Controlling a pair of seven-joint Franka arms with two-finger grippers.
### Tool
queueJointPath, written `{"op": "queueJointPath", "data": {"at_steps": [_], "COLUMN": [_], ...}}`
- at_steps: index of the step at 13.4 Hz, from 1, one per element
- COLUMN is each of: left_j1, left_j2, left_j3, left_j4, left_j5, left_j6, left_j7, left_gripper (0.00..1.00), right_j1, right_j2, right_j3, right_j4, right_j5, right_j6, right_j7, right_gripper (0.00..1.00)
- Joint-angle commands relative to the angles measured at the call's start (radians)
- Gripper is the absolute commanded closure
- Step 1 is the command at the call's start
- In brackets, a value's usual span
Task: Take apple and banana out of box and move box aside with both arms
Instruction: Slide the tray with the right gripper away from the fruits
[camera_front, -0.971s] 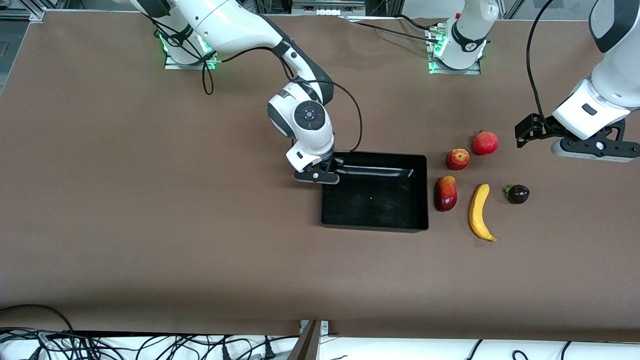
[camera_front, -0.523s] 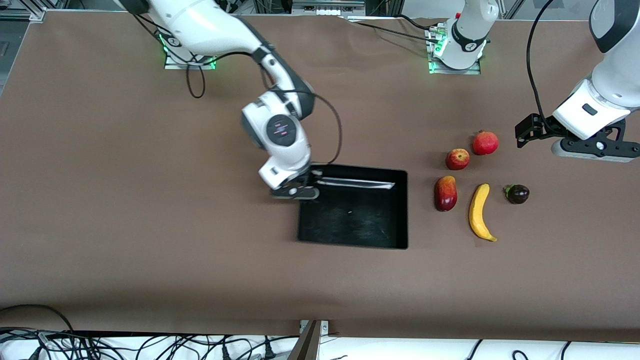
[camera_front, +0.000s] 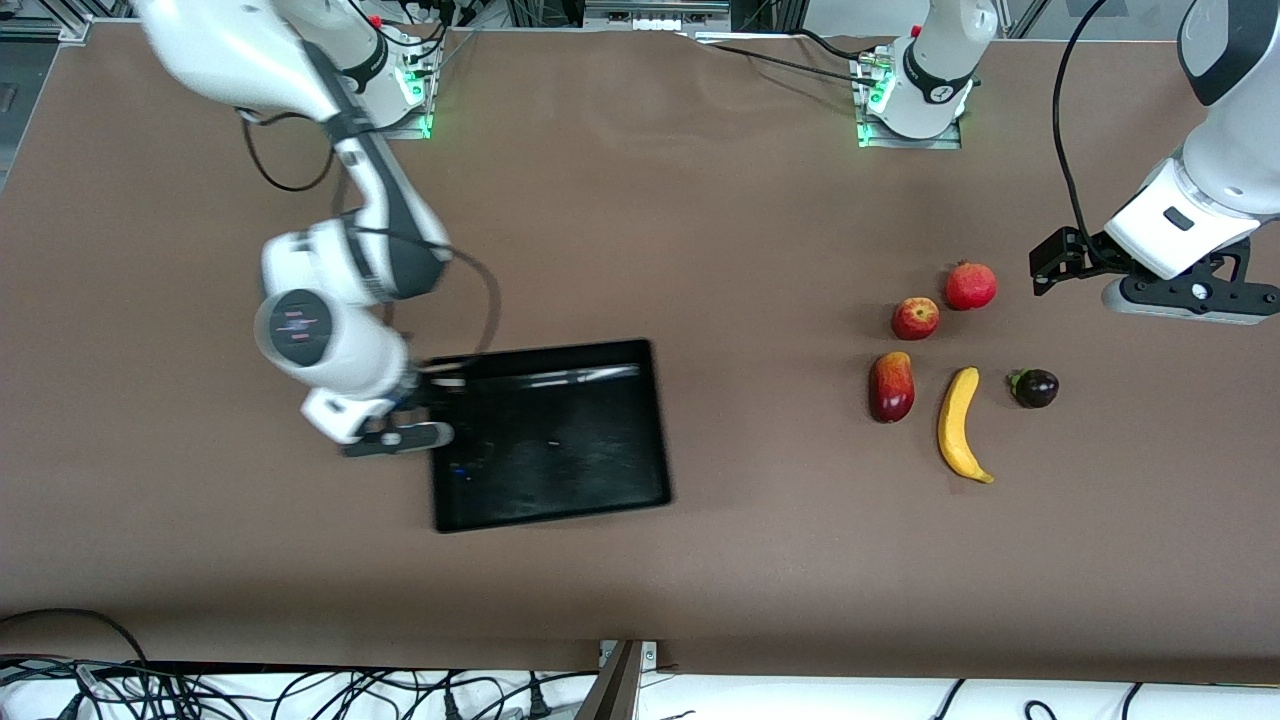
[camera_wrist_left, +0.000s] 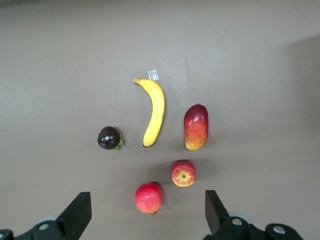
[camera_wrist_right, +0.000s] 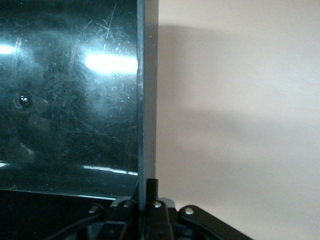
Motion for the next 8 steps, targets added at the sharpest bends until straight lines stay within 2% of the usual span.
{"op": "queueJointPath", "data": {"at_steps": [1,4,8], "left_j1": [-0.007,-0.007,-0.005], "left_j2": [-0.004,-0.004,-0.004], "left_j3": [0.004,0.004,0.004], "left_j4": [0.007,0.009,0.010], "left_j5": [-0.018,-0.018,-0.018], "left_j6": [-0.006,-0.012,-0.028], "left_j7": [0.000,0.002,0.002], "left_gripper": [0.00,0.00,0.00], "right_j1": [-0.111,-0.208,-0.285], "right_j2": [-0.154,-0.214,-0.231], "right_j3": [0.022,0.019,-0.010], "right_j4": [-0.200,-0.338,-0.499], "right_j5": [0.030,0.031,0.045], "right_j6": [0.022,0.106,0.284], "right_j7": [-0.120,-0.163,-0.235], "right_gripper": [1.00,1.00,1.00]}}
